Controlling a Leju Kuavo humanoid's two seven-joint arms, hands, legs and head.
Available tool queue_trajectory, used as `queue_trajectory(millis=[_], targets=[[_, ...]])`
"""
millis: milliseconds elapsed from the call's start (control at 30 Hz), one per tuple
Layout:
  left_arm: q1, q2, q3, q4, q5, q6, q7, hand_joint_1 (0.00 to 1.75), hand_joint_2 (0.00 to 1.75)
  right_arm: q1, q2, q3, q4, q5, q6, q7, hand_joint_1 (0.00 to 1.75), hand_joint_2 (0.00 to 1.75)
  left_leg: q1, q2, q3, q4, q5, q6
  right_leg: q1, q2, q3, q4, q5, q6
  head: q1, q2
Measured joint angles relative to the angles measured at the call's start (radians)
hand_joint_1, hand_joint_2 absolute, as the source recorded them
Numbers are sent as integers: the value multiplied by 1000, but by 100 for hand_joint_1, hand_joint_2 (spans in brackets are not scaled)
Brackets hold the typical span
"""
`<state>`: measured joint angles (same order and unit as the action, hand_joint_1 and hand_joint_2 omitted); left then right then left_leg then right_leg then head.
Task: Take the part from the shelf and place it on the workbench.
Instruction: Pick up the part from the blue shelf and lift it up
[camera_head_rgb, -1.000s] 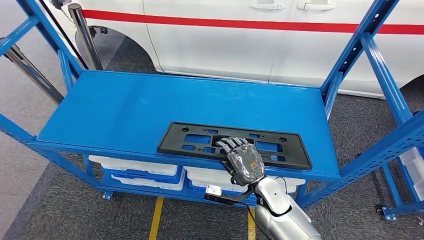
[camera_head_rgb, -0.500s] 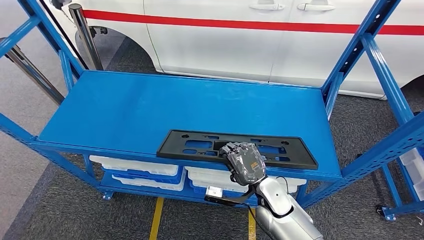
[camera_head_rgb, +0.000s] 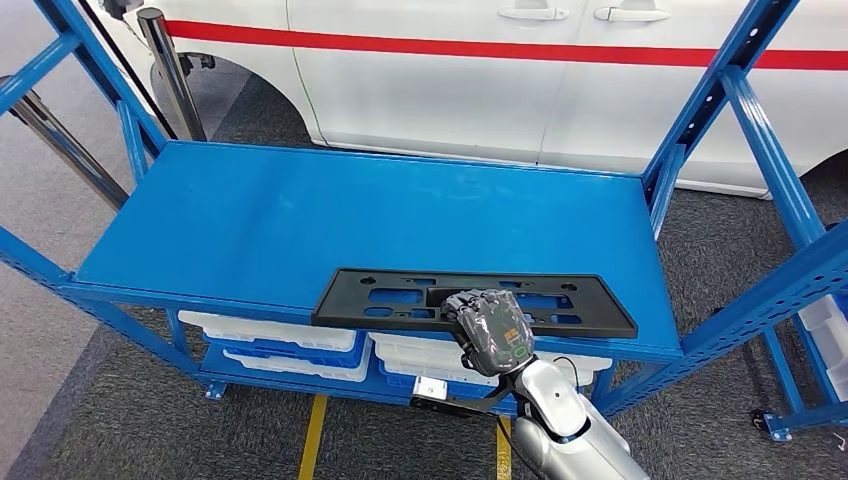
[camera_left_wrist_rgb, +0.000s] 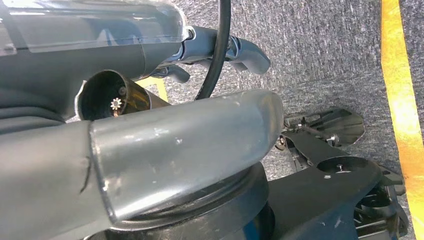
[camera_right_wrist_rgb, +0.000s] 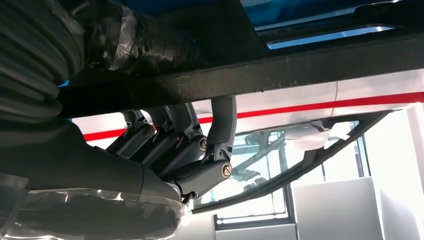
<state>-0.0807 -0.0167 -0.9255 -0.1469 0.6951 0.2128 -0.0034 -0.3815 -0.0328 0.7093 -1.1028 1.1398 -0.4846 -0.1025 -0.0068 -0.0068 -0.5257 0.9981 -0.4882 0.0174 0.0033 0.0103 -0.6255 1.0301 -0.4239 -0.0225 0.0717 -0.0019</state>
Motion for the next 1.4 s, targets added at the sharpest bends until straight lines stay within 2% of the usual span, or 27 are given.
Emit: queue_trajectory(millis=[767, 967, 1100, 1400], targets=[[0, 0, -9, 0, 0, 0, -2, 0, 0, 4, 4, 0, 20, -6, -26, -2, 175, 175, 0, 0, 0, 0, 0, 0, 0, 0, 2, 0, 0, 0, 0, 0], [0, 0, -14, 0, 4, 4, -8, 0, 0, 24, 9, 0, 18, 0, -103, -16, 175, 175, 0, 0, 0, 0, 0, 0, 0, 0, 2, 0, 0, 0, 0, 0], [0, 0, -24, 0, 1, 15, -44, 0, 175, 50, 15, 0, -8, 19, -163, -23, 175, 175, 0, 0, 0, 0, 0, 0, 0, 0, 1, 0, 0, 0, 0, 0], [0, 0, -40, 0, -3, 43, -89, 0, 175, 81, 18, -9, -55, 30, -184, -27, 175, 175, 0, 0, 0, 0, 0, 0, 0, 0, 1, 0, 0, 0, 0, 0]])
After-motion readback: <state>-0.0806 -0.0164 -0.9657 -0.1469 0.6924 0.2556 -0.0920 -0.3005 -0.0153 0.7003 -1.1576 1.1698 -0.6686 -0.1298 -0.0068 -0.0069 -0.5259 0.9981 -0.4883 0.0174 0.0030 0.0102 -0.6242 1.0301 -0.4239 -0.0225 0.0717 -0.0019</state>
